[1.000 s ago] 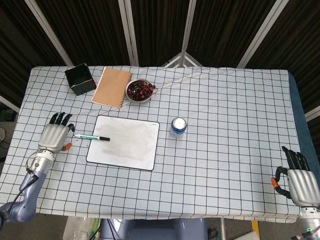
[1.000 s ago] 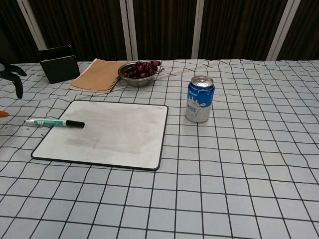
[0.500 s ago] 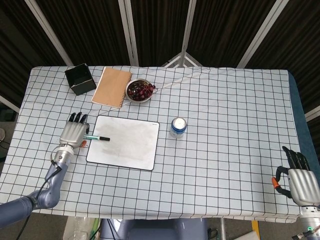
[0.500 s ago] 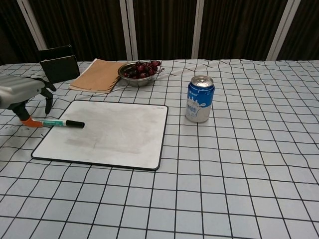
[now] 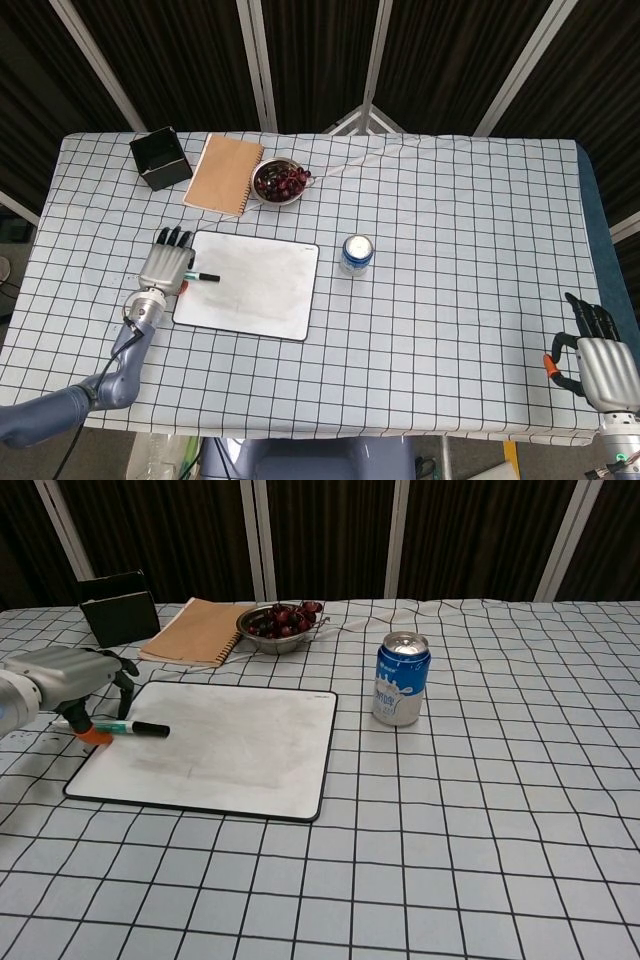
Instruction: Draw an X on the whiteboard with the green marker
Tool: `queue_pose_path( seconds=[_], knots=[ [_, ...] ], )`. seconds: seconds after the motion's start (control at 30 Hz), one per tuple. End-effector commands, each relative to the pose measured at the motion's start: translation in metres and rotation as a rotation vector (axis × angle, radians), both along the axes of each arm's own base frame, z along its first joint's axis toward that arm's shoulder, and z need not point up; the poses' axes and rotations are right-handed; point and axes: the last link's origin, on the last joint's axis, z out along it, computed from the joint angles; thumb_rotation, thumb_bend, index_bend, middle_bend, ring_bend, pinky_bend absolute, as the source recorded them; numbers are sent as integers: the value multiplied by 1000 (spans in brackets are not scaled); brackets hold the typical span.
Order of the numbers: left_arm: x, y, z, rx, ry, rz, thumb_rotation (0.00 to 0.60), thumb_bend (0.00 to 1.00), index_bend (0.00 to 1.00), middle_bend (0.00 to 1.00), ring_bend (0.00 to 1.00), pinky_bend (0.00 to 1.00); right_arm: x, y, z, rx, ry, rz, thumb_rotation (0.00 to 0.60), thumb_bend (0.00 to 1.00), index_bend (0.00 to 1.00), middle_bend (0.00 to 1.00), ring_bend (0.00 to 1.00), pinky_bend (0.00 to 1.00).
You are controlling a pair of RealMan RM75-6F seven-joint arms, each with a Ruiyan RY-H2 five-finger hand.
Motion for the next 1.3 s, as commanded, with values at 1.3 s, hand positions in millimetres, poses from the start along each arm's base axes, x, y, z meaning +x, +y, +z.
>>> queue_pose_path(
  seconds=[1.3],
  knots=[
    [98,-15,-7,50,-1014,118,600,608,720,232,47,143,-2,-3,0,7,-28,-26,600,373,0,0,0,0]
  ],
)
